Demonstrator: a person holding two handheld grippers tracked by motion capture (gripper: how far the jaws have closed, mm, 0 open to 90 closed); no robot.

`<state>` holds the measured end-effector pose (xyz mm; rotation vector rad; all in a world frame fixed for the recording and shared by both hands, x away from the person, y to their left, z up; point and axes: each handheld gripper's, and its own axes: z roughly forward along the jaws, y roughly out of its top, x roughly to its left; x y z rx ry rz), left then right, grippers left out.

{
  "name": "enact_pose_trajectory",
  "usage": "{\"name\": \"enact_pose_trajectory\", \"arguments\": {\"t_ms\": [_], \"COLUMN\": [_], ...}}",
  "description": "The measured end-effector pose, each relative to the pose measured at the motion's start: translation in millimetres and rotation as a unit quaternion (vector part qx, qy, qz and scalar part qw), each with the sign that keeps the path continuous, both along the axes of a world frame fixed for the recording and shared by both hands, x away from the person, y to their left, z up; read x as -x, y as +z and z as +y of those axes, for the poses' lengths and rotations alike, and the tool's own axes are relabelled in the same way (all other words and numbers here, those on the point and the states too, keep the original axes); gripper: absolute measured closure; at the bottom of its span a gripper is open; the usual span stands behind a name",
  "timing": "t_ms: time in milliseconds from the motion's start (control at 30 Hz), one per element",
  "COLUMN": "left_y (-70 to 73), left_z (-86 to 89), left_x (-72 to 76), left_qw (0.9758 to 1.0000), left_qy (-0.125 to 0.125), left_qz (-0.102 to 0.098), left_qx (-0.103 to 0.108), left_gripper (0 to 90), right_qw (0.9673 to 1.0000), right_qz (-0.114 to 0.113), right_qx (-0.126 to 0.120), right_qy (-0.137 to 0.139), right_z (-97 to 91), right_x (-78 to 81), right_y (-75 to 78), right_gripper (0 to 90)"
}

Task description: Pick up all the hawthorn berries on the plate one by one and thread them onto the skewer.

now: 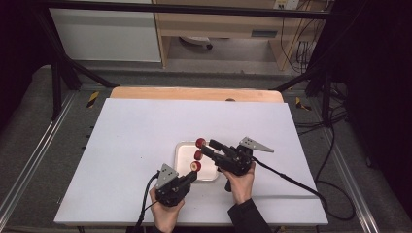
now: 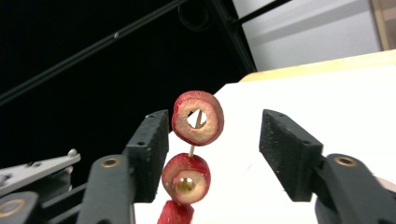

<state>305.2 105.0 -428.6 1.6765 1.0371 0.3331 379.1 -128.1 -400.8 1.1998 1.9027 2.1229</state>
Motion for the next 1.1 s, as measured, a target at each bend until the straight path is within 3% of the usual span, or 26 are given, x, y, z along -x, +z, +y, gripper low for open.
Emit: {"name": "enact_pose_trajectory", "arguments": {"t_ms": [167, 267, 400, 567, 800, 1100], "left_y": [-1.5, -1.0, 1.4, 5.2, 12.3, 18.8], "left_z": [7.1, 11.9, 18.4, 27.6, 35.7, 33.8], "left_x": [-1.5, -3.5, -5.2, -7.8, -13.0, -22.2], "left_qw": [0.9999, 0.9999, 0.9997, 0.9993, 0.9988, 0.9972], "left_qy": [0.004, 0.003, 0.001, 0.000, -0.004, -0.018], "left_qz": [0.002, 0.005, 0.006, 0.011, 0.012, 0.028], "left_qx": [-0.013, -0.016, -0.023, -0.036, -0.048, -0.067], "left_gripper": [89.2, 89.1, 89.1, 89.0, 88.9, 88.7], "right_qw": [0.9984, 0.9941, 0.9822, 0.9654, 0.9521, 0.9420], "right_qz": [0.003, 0.009, 0.000, -0.002, 0.001, 0.017], "right_qx": [0.057, 0.107, 0.185, 0.254, 0.300, 0.332], "right_qy": [-0.003, 0.007, 0.029, 0.058, 0.060, 0.047], "right_z": [-8.7, -12.8, -19.0, -29.2, -53.2, -83.8], "right_x": [-3.9, -7.9, -9.9, -8.9, -4.5, 3.6], "right_y": [6.2, 4.8, 3.0, -1.3, -13.0, -27.4], "right_gripper": [27.8, 18.8, 11.7, 5.6, 2.6, 0.6]}}
